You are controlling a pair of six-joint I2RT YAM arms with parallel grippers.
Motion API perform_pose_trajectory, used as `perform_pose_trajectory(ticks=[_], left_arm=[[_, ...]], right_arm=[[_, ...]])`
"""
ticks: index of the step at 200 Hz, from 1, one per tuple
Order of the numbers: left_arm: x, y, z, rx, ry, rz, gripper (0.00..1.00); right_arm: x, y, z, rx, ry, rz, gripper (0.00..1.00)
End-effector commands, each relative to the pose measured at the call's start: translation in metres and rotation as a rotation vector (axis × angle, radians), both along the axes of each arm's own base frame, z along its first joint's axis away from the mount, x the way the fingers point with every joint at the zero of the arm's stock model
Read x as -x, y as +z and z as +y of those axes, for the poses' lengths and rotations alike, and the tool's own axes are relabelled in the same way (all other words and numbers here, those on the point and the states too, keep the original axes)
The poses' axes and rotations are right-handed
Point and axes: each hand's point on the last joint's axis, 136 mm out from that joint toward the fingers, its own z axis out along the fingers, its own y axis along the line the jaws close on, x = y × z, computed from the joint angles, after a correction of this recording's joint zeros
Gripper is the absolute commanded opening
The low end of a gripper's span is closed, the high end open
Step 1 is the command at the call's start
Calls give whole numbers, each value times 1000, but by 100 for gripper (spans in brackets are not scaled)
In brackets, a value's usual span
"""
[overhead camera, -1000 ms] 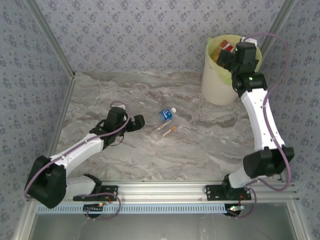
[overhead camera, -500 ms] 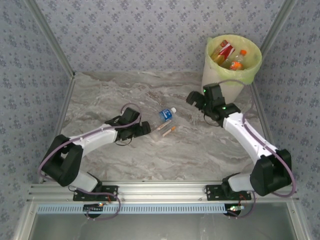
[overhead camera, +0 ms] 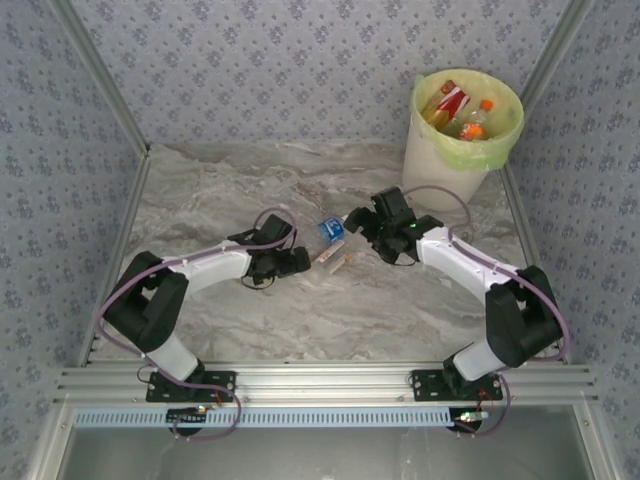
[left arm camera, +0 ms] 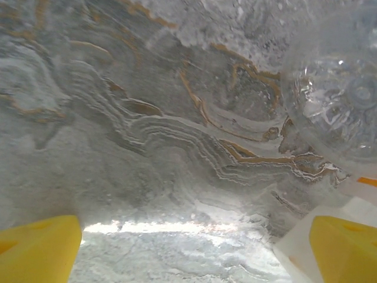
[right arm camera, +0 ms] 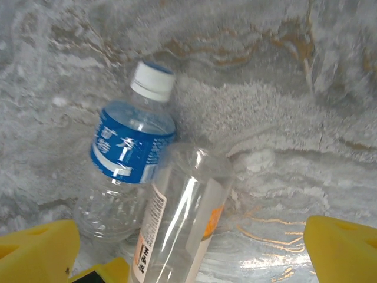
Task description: Put the plastic bottles in the bin
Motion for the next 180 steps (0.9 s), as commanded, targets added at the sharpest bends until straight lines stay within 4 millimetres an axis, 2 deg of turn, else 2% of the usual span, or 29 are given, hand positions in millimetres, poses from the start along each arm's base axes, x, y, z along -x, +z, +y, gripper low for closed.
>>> perform_pose_trajectory(ticks=[1,59,105,144,180], left_arm=[[8,-1,-9,14,-8,48,100],[19,-6,-33,37,-72,75,99],[19,-1,-48,46,-133,62,99],[20,-3,-52,48,-147,71,100],[20,-3,-52,47,-146,68,99]], right_arm=[[10,-22,14,-15,10,72,100],[26,-59,28,62,69,164,96],[26,-73,29,161,115,174,87],[21,-78,36,250,229,178,85],[26,-87,37,299,270,206,83]])
